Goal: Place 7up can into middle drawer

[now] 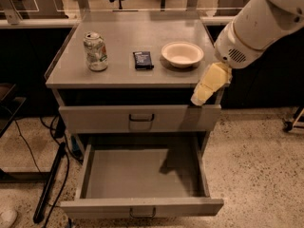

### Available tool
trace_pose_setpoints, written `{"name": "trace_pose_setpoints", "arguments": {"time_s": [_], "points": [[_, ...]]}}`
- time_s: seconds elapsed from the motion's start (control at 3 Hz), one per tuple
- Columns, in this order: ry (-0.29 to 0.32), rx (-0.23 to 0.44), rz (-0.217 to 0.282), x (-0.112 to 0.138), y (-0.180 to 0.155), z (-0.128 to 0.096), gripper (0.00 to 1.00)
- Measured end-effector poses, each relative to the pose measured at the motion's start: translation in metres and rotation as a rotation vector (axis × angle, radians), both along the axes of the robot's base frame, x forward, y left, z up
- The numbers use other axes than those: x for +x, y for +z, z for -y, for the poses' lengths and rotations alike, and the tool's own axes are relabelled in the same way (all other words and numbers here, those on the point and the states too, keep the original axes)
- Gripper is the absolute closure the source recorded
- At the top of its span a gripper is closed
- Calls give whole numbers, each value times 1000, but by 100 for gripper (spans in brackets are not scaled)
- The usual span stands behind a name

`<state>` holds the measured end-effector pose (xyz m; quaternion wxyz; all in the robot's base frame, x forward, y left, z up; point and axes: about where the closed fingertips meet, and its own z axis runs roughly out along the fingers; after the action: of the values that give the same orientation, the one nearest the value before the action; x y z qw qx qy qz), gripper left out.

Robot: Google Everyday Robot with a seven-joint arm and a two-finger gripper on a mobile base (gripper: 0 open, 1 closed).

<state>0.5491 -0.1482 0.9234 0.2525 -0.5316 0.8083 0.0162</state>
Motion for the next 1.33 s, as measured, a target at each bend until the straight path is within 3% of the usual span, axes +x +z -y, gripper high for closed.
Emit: {"name": "trace_pose_setpoints", "arguments": {"time_s": [0.67, 1.0, 1.33], "points": [[92, 202, 90, 39, 2, -76, 0], [92, 202, 90, 39, 2, -76, 0], [96, 251, 118, 52, -3, -92, 0]]}}
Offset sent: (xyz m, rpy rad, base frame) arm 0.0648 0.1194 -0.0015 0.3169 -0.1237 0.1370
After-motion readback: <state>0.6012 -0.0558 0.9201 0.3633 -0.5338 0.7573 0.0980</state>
